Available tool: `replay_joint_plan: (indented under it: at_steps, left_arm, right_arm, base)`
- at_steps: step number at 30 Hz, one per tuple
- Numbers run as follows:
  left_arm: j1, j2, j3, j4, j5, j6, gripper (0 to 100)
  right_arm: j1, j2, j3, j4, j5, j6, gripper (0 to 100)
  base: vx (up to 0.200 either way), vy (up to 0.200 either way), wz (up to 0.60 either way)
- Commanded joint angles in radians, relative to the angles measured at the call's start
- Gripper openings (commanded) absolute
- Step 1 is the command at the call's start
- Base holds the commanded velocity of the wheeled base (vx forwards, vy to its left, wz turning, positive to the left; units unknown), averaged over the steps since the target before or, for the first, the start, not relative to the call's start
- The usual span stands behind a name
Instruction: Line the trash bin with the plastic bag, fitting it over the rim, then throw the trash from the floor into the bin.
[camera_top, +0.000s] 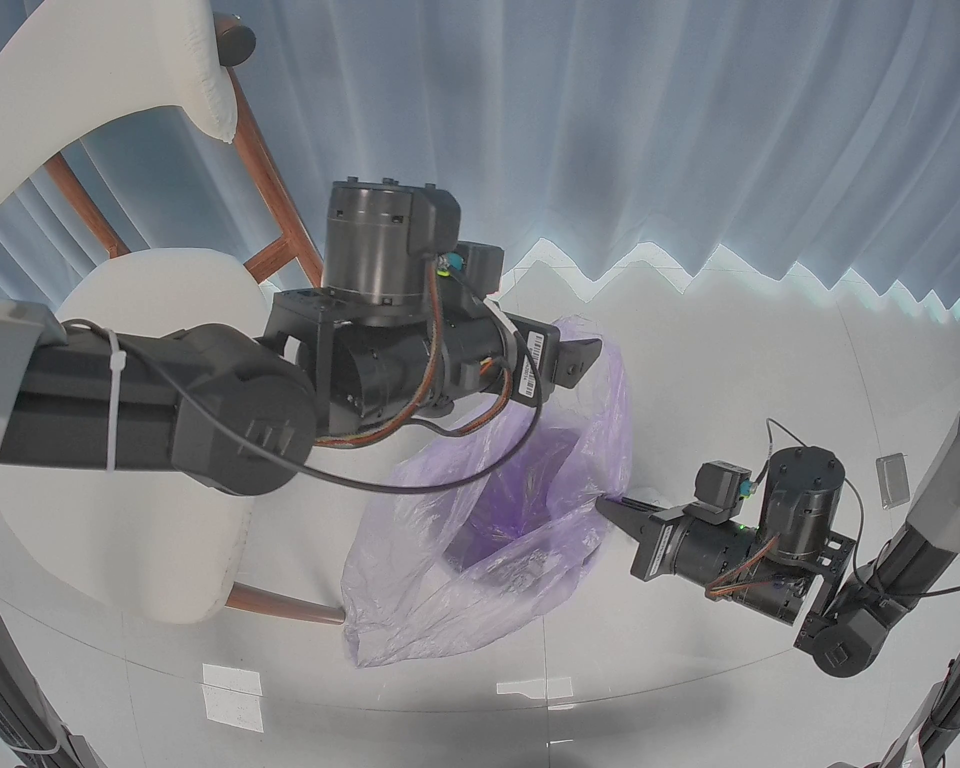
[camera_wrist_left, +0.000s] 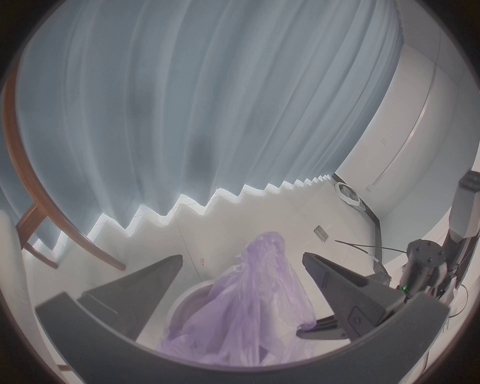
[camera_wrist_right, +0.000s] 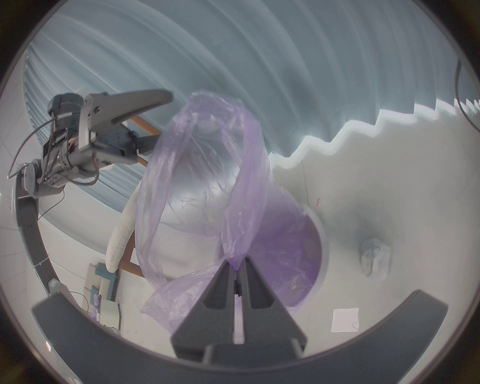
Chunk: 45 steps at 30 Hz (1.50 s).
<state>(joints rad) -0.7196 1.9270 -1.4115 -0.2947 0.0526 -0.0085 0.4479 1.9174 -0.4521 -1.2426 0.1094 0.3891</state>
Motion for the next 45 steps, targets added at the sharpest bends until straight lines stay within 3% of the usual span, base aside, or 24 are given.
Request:
replay_joint_plan:
  at_steps: [1, 12, 29, 35, 36, 45]
  left_arm:
    - [0.006, -0.057, 0.034, -0.003, -0.005, -0.014, 100]
    - [0.014, -0.22, 0.37, 0.025, 0.004, 0.002, 100]
    - [0.005, -0.158, 0.442, 0.04, 0.036, 0.09, 100]
    - [0.038, -0.092, 0.444, 0.034, 0.067, 0.128, 100]
    - [0.038, -0.079, 0.439, 0.032, 0.067, 0.128, 0]
    - [0.051, -0.013, 0.387, 0.04, 0.092, 0.114, 0]
  right_arm:
    - [-0.055, -0.029, 0.0, -0.003, 0.018, -0.021, 0]
    - [-0.055, -0.038, 0.0, -0.006, 0.021, -0.027, 0]
    - [-0.054, -0.049, 0.004, -0.006, 0.021, -0.026, 0]
    - [-0.055, -0.061, 0.02, -0.006, 0.021, -0.026, 0]
    - [-0.055, -0.061, 0.026, -0.006, 0.021, -0.027, 0]
    - [-0.057, -0.067, 0.03, -0.009, 0.049, -0.026, 0]
  base:
    - [0.0, 0.0, 0.0]
    - [0.0, 0.0, 0.0]
    - [0.0, 0.0, 0.0]
    - [0.0, 0.0, 0.0]
    - [0.0, 0.0, 0.0]
    - [0.0, 0.0, 0.0]
